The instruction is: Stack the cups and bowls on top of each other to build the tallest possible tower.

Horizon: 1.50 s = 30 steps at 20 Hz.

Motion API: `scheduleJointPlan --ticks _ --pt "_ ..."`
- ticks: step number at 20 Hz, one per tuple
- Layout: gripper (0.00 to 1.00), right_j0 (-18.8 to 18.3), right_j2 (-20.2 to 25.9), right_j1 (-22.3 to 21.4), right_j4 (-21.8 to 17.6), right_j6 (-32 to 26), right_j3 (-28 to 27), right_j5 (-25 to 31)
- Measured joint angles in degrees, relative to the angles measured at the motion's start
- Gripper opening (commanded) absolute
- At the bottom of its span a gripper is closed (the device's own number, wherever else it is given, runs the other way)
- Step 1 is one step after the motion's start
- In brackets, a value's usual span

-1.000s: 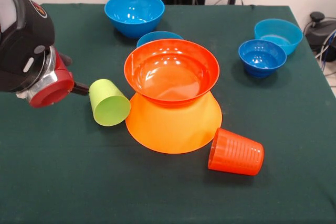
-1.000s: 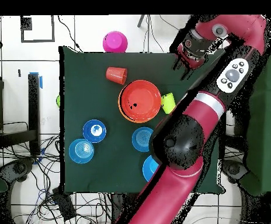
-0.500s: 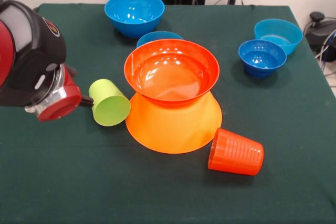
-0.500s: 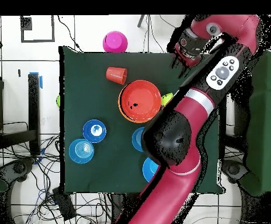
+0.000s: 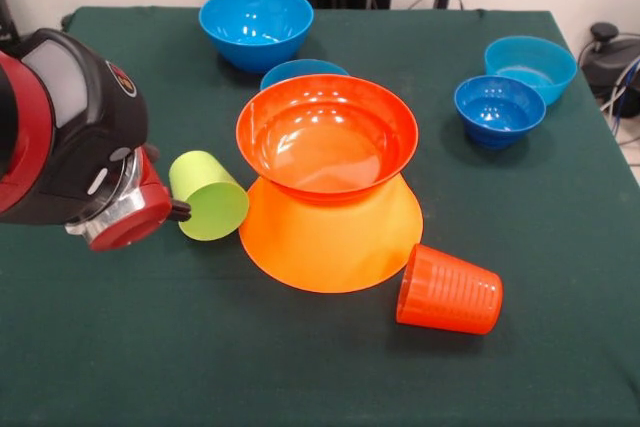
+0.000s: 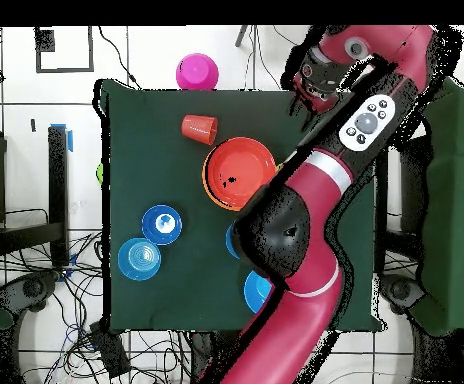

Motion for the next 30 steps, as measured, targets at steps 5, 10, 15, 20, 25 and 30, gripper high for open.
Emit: scheduleJointPlan --ticks 5,10,15,20,25,30 --pt "1.0 0.0 -2.0 0.0 1.9 0.0 0.3 1.3" --pt "1.0 -0.1 -3.7 0.0 3.7 0.0 0.8 2.4" --pt "1.0 -0.7 -6.0 0.1 6.2 0.0 1.3 2.9" --pt "1.0 -1.7 -8.4 0.2 8.8 -0.1 1.8 3.2" --pt "1.0 -2.4 -9.4 0.4 10.8 -0.6 1.9 3.3" --pt "1.0 -2.8 -9.8 0.6 11.8 -1.0 1.9 3.3"
